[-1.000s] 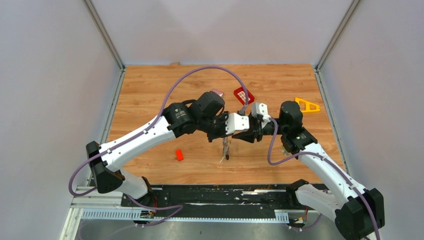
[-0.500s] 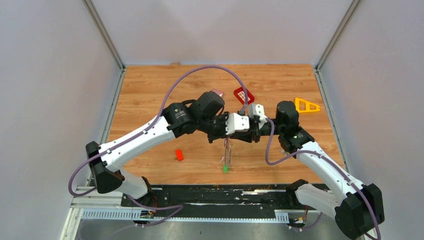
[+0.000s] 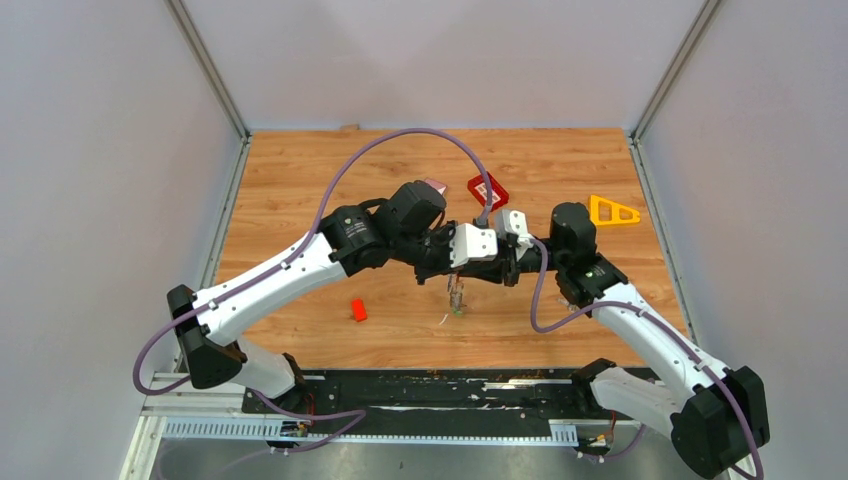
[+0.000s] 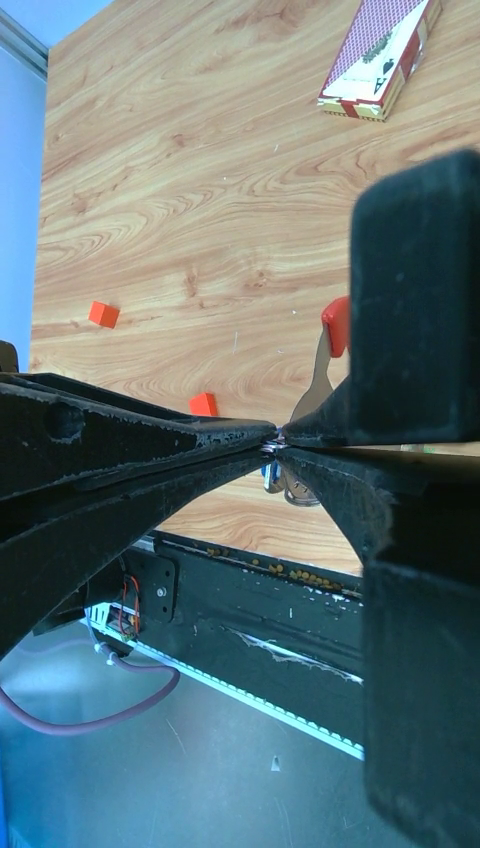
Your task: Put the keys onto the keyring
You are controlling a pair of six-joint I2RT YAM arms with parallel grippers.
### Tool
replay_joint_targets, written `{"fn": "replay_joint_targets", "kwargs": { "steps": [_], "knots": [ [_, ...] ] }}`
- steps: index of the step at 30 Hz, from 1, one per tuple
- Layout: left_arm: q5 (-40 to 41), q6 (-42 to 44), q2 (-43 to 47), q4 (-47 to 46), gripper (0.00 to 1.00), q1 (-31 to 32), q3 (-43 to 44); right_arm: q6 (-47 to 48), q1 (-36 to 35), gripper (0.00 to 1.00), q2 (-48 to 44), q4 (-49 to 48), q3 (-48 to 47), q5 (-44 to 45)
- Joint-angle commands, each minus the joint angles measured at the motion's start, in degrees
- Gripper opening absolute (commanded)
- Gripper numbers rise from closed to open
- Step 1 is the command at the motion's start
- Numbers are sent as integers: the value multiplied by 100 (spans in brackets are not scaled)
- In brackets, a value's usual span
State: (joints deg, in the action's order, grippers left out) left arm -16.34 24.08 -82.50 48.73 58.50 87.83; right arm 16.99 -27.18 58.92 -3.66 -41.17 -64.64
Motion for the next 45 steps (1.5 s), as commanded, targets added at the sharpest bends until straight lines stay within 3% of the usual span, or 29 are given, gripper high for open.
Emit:
{"fn": "replay_joint_targets", "kwargs": {
  "steps": [1,7,10,16,21,29,34,45],
  "knots": [
    [-120,-83,194,-343,0,25,60,110,-63,0,-19,-135,-67,-119],
    [-111,-10,218,-364,1,17,48,151,-51,0,-145,-75,-103,-3],
    [-250,21,376,-517,17,-117,-52,18,16,0,-257,-106,-170,59],
    [-1339,-254,928,-1383,43,-889,-657,-712,189,0,-381,-734,-179,-58],
    [-2181,-561,1258,-2177,46,-1248,-1216,-1301,287,0,-381,-1267,-203,-150],
    [-2576,-616,1209,-2584,46,-1324,-1506,-1576,350,0,-369,-1510,-208,-189],
    [-2574,-635,1058,-2611,40,-1319,-1572,-1580,356,0,-375,-1514,-199,-189],
    [-2550,-556,922,-2418,10,-1324,-1567,-1576,372,0,-381,-1506,-187,-174]
  ]
}}
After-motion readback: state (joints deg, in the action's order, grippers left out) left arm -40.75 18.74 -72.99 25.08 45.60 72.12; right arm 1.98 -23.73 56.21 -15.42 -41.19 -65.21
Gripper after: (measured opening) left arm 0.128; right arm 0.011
